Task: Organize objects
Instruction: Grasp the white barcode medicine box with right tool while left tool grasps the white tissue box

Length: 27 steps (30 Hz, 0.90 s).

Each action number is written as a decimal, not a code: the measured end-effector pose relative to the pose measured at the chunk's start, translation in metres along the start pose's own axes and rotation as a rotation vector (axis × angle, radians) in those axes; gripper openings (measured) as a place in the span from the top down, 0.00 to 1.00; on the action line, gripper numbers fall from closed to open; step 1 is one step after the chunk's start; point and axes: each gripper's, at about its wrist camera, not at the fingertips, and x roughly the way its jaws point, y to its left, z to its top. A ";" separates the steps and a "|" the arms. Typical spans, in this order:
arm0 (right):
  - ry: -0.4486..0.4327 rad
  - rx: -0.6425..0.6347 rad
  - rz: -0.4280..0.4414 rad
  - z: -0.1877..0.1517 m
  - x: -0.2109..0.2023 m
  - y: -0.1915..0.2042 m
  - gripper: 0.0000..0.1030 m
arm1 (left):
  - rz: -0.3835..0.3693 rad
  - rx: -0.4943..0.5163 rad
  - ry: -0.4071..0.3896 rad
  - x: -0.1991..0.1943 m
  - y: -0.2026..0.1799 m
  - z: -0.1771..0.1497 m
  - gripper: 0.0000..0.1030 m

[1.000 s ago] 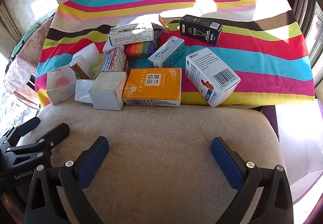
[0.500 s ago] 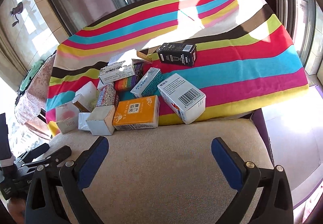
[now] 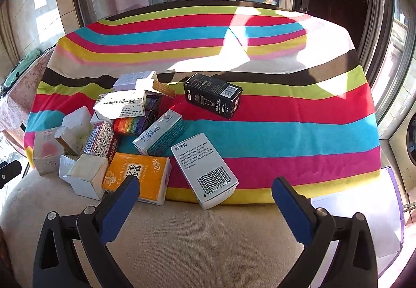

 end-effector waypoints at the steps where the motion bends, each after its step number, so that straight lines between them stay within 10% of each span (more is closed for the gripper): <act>1: 0.004 -0.005 -0.005 0.003 0.004 0.000 0.01 | -0.023 -0.021 0.019 0.004 0.002 0.002 0.00; 16: 0.083 -0.067 -0.032 0.014 0.043 0.003 0.25 | -0.202 -0.311 0.202 0.063 0.025 0.020 0.12; 27: 0.108 -0.072 -0.021 0.011 0.049 0.005 0.61 | -0.238 -0.311 0.192 0.069 0.021 0.020 0.52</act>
